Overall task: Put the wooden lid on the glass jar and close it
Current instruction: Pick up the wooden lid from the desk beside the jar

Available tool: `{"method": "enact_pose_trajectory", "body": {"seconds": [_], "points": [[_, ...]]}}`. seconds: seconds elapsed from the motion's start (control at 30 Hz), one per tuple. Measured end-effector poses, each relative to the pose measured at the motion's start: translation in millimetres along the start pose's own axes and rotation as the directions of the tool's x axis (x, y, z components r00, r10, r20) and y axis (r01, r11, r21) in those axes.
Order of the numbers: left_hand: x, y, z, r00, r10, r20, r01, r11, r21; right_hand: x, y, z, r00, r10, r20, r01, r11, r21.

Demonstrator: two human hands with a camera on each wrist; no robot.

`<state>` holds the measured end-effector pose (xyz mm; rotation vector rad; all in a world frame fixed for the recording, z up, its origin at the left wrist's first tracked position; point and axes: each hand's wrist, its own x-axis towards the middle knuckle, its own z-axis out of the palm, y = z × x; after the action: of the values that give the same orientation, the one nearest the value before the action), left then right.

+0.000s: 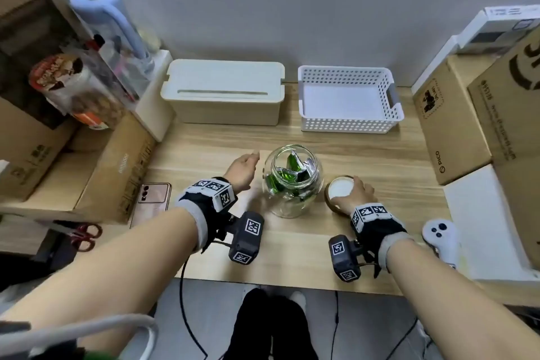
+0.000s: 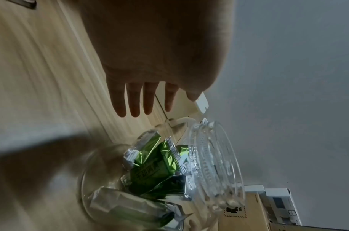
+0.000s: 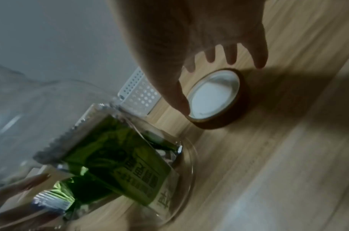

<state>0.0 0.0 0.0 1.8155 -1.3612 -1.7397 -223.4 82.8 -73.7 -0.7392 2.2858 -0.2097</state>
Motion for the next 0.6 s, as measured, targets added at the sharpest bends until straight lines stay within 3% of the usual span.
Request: {"method": "enact_pose_trajectory", "body": {"seconds": [0.17, 0.4, 0.6], "points": [[10, -9, 0, 0.999, -0.035, 0.012, 0.035, 0.999, -0.015, 18, 5, 19, 0.997, 0.028, -0.067, -0.029, 0.999, -0.013], [20, -14, 4, 0.999, -0.028, 0.017, 0.029, 0.999, -0.022, 24, 14, 30, 0.985, -0.097, -0.144, 0.084, 0.992, -0.096], [17, 7, -6, 0.992, 0.11, -0.054, -0.109, 0.994, 0.022, 6, -11, -8, 0.972, -0.088, -0.219, 0.13, 0.974, 0.184]]}}
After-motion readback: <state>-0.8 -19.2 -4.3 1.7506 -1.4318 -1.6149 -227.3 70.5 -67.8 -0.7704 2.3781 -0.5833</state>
